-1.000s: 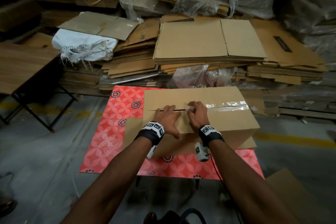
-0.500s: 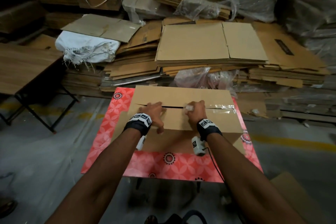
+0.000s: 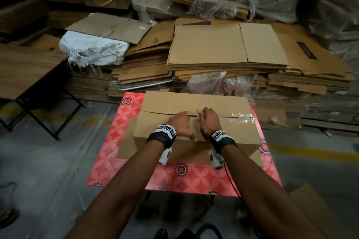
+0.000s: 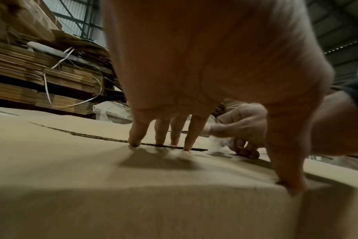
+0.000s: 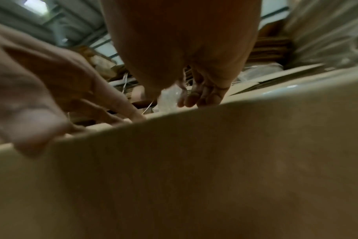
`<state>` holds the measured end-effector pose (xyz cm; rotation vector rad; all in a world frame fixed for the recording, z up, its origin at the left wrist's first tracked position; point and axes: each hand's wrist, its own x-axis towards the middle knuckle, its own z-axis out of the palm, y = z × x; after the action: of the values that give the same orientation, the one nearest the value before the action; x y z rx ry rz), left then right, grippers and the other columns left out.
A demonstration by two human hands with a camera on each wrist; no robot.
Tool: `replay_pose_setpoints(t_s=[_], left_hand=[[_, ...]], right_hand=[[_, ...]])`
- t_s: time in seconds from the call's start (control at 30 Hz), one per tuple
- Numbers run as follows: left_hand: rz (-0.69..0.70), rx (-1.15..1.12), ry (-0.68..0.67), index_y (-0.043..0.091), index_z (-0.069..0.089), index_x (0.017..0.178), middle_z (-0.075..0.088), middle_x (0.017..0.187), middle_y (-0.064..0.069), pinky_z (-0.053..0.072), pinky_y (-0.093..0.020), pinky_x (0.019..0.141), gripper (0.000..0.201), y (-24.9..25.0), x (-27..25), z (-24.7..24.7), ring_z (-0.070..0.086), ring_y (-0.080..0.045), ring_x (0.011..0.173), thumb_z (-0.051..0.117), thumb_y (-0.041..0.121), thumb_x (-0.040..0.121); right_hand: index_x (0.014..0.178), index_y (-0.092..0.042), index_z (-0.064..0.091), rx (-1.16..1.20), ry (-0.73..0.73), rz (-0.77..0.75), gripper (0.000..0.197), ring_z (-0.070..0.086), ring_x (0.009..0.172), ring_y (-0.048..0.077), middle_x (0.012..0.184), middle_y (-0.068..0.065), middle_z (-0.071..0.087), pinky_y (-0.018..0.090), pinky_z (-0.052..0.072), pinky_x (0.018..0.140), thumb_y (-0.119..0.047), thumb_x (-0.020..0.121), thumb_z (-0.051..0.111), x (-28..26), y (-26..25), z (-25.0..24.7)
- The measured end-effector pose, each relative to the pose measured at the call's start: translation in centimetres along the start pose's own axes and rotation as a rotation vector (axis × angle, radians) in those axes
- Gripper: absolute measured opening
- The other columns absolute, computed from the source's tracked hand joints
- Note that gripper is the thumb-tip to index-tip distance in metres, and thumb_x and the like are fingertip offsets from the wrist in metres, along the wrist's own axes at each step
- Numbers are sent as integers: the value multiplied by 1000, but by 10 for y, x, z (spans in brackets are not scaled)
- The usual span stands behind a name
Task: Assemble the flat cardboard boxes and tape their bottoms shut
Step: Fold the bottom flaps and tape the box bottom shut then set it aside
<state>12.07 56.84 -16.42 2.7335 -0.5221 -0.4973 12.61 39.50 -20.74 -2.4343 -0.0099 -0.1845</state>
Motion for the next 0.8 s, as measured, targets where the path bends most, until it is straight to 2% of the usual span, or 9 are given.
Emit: replay_pose_setpoints(t_s=[0.07, 0.13, 0.23, 0.33, 0.43, 0.5, 0.63, 0.73, 0.8], left_hand=[[-3, -11, 2, 4, 58, 129, 43, 148, -15, 44, -46, 106, 92, -1, 0, 1, 45, -31, 134, 85, 61, 61], [-5, -6, 0, 5, 61, 122, 47, 142, -15, 46, -48, 103, 90, 0, 2, 3, 48, -32, 130, 83, 63, 57], [-6, -10, -7, 11, 64, 112, 51, 118, -5, 51, -46, 91, 87, 0, 4, 2, 55, -30, 114, 81, 67, 48], [-9, -52, 1, 11, 61, 125, 53, 128, -9, 51, -46, 95, 105, -1, 6, 2, 56, -30, 117, 77, 69, 39], [-1, -97, 19, 9, 60, 132, 50, 143, -12, 47, -46, 103, 109, -3, 2, 0, 52, -32, 129, 78, 67, 41], [9, -123, 22, 8, 62, 131, 49, 148, -12, 47, -44, 105, 104, -3, -1, 0, 51, -31, 132, 82, 64, 46], [-37, -122, 16, 7, 60, 130, 50, 145, -13, 48, -44, 104, 110, -1, -3, -1, 54, -31, 127, 80, 67, 39], [-58, -109, 12, 3, 59, 128, 49, 145, -13, 47, -45, 104, 109, 1, -2, -2, 53, -32, 128, 84, 65, 43], [-44, -79, 13, 1, 62, 124, 48, 146, -14, 47, -46, 105, 101, 2, -2, -3, 51, -32, 129, 85, 64, 48]], right_hand=[[83, -9, 55, 95, 45, 16, 36, 58, 84, 37, 85, 16, 59, 34, 31, 69, -39, 100, 45, -2, 4, -3], [76, -7, 59, 162, 77, 105, 37, 61, 81, 36, 78, 12, 64, 32, 34, 67, -38, 96, 63, 0, 8, -4], [77, -14, 59, 205, 52, 232, 40, 59, 82, 29, 80, 9, 66, 34, 42, 67, -44, 77, 86, 9, 6, -1], [85, -16, 51, 242, 88, 213, 57, 55, 79, 26, 86, 7, 61, 37, 44, 66, -46, 63, 93, 13, 2, 7], [96, -18, 57, 255, 108, 135, 45, 55, 82, 21, 94, 5, 57, 36, 47, 70, -42, 74, 87, 8, -1, 9], [106, -18, 70, 285, 42, 52, 34, 60, 92, 22, 101, 4, 59, 38, 51, 84, -47, 88, 70, 3, -2, 5], [122, -19, 74, 251, -149, -101, 31, 55, 111, 20, 120, 3, 53, 39, 50, 100, -25, 93, 65, 0, 16, -1], [119, -23, 72, 91, -98, -173, 42, 40, 114, 22, 133, 8, 43, 32, 32, 95, -46, 92, 51, 0, 24, 3], [119, -19, 66, 24, -67, -168, 43, 44, 113, 24, 136, 11, 49, 34, 33, 91, -46, 94, 45, 3, 20, 6]])
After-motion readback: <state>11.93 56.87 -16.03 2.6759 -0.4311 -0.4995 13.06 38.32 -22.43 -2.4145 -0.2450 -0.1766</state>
